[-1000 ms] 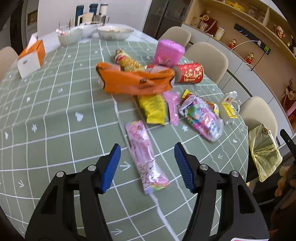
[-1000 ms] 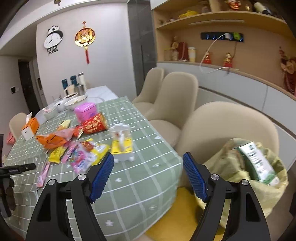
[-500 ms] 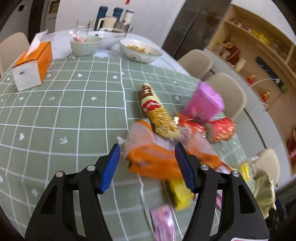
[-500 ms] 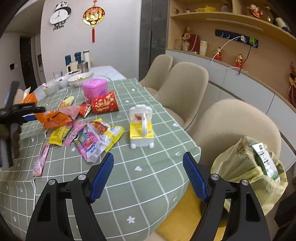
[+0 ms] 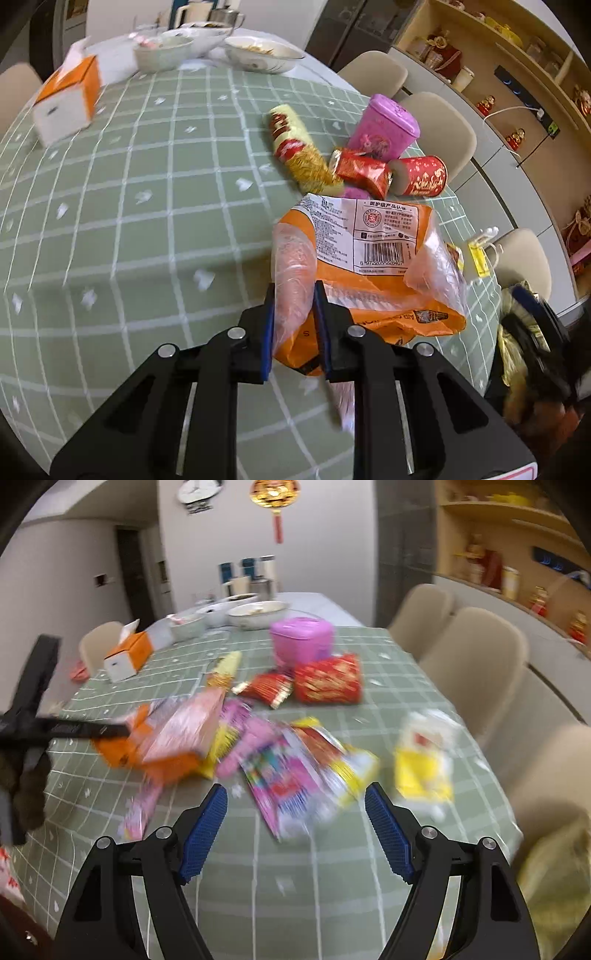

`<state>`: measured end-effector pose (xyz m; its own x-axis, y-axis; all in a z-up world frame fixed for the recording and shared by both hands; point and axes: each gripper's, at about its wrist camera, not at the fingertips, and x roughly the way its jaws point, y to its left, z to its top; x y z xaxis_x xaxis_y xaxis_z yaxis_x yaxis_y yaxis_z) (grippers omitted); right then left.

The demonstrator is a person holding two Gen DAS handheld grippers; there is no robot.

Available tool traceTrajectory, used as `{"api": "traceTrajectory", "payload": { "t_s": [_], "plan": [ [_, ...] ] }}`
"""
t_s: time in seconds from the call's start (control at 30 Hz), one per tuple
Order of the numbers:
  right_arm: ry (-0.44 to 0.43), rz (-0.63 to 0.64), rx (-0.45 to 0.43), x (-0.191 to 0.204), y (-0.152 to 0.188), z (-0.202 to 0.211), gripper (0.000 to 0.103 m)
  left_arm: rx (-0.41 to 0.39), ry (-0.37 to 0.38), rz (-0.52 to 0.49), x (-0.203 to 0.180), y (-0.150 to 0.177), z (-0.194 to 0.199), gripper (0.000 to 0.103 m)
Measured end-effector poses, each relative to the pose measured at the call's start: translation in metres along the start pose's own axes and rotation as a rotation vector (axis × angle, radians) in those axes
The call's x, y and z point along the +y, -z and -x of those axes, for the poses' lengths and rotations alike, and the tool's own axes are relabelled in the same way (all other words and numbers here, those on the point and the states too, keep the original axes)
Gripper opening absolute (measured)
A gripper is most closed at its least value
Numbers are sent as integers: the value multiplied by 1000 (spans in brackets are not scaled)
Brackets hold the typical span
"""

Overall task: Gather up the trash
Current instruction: 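Grasp the orange snack bag with the left gripper, then grasp the pink candy wrapper with the right gripper and lift it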

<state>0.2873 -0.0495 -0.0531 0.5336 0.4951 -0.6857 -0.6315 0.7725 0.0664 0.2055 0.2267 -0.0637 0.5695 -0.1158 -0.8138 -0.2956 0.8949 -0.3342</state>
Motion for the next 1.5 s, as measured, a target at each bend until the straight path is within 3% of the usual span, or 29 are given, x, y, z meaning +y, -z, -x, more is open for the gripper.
{"api": "traceTrajectory", "payload": {
  "t_s": [0.23, 0.33, 0.43, 0.57, 0.6, 0.7, 0.87, 1.07, 1.2, 1.5],
  "plan": [
    [-60, 92, 96, 13, -28, -81, 73, -6, -19, 45, 24, 22, 32, 18],
    [-62, 94, 141, 18, -21, -94, 67, -19, -37, 69, 35, 23, 40, 18],
    [-69, 86, 154, 26, -8, -89, 63, -23, -36, 102, 45, 24, 42, 18],
    [-68, 100, 208, 33, 13, -81, 40, -10, -18, 121, 47, 26, 37, 18],
    [-70, 99, 217, 34, 19, -77, 29, -9, -13, 119, 45, 26, 36, 18],
    [-77, 60, 210, 32, 28, -62, 18, -10, 2, 106, 38, 26, 35, 18],
    [-78, -14, 159, 21, 26, -27, 13, -24, 11, 82, 21, 23, 38, 18],
    [-65, -42, 83, -7, 15, 21, 13, -91, 12, 43, -24, 17, 52, 18],
    [-42, -62, 43, -39, 15, 52, 13, -150, 13, -16, -75, 16, 57, 18],
    [51, -125, -54, -124, 38, 127, 13, -173, 92, -164, -190, 21, 41, 18]
  ]
}}
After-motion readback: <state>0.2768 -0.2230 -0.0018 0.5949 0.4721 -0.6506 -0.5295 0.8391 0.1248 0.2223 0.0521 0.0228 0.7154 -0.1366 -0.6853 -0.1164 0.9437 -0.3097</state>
